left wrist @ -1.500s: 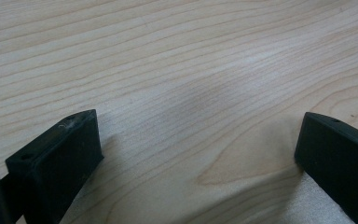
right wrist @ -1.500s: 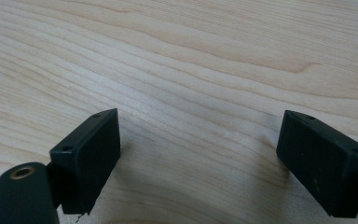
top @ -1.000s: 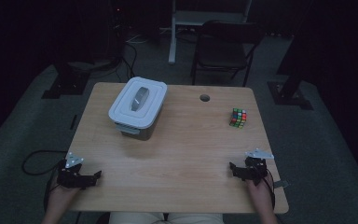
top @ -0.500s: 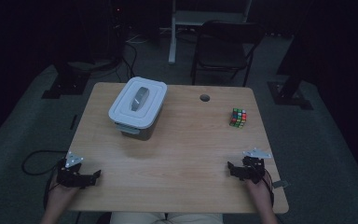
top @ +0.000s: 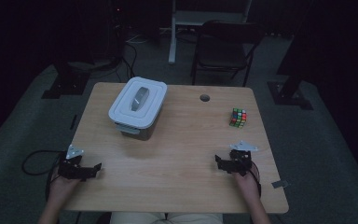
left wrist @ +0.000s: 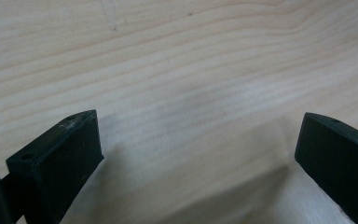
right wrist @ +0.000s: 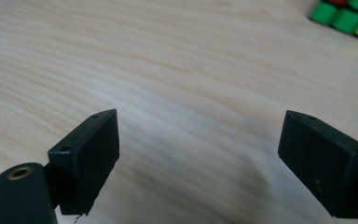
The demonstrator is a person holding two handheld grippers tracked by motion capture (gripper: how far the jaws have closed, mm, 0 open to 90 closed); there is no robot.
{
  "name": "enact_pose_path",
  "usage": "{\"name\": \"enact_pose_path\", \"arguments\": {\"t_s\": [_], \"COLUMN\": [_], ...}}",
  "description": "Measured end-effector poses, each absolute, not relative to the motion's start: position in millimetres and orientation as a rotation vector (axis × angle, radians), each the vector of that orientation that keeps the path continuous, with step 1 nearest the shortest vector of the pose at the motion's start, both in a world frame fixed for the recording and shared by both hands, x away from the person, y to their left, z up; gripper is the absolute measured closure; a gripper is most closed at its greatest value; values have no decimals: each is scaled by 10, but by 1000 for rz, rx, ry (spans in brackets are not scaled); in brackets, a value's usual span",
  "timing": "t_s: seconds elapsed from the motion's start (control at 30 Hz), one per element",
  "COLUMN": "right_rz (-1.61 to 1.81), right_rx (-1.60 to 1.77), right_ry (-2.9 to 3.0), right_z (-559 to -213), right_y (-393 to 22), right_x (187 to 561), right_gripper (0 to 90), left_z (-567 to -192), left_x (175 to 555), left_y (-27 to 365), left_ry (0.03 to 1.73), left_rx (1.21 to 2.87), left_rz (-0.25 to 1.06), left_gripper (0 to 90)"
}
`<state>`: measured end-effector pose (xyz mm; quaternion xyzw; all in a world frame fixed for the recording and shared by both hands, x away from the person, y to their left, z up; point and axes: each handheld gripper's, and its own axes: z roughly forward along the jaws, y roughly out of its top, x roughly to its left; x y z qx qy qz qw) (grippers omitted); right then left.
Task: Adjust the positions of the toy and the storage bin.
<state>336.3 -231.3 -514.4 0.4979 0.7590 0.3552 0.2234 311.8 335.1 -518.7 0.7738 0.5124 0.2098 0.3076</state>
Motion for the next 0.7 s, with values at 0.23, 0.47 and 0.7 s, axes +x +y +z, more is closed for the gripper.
{"name": "enact_pose_path", "arguments": {"t_s": [0.23,0.47,0.7], "right_rz": [987,1001,1009], "right_rx": [1291,1220,1204], "right_ry": [2146,2194,2190], "right_z": [-5108,-5083,-5083], "right_y": [-2041,-1765,-1567], "right_x": [3492,3608,3726], "right_gripper": [122,122,121], "left_z": [-5173,-5140,-5148], "left_x": [3263,3399,3533], "left_y": [3294,3242,3202], "left_ry": [1343,1329,1323], "left_rx": [2053,2033,2033], "left_rz": [535,531,527], "left_gripper": [13,13,13]}}
